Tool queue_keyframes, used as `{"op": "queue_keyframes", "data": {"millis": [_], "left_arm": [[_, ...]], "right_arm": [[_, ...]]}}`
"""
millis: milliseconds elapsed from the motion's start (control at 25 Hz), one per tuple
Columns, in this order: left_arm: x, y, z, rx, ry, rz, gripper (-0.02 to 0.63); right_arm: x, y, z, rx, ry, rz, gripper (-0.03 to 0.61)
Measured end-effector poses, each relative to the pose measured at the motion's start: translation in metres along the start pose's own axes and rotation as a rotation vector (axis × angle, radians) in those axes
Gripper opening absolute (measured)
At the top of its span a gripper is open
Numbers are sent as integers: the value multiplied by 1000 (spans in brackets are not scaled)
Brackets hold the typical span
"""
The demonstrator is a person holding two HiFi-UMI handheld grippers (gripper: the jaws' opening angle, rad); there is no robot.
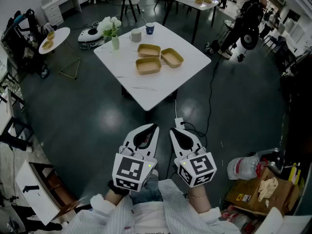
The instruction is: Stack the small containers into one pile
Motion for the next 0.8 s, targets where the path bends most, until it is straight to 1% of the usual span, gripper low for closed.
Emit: {"op": "queue_keyframes", "data": {"millis": [240, 520, 640, 800], "left_arm": [[-3, 2, 1, -10, 21, 8, 21], [-16, 5, 2, -33, 67, 18, 21], [-17, 5, 1, -26, 83, 27, 21], [-18, 3, 2, -16, 100, 18, 21]], "right_arm": [[-5, 1, -6, -12, 4, -8, 11], [-20, -5, -27, -22, 15, -12, 11], [-24, -9, -31, -24, 23, -2, 11], [-26, -11, -30, -21, 44, 8, 11]]}}
Point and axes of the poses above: the fingertips, and each gripper's own axes: z forward along the fingers, x to its left, y out of its top, the point moved 6 cm from there along -z, backward along the fingers, and after that the axes turned 2 degrees about -y, right-handed, at the moved point
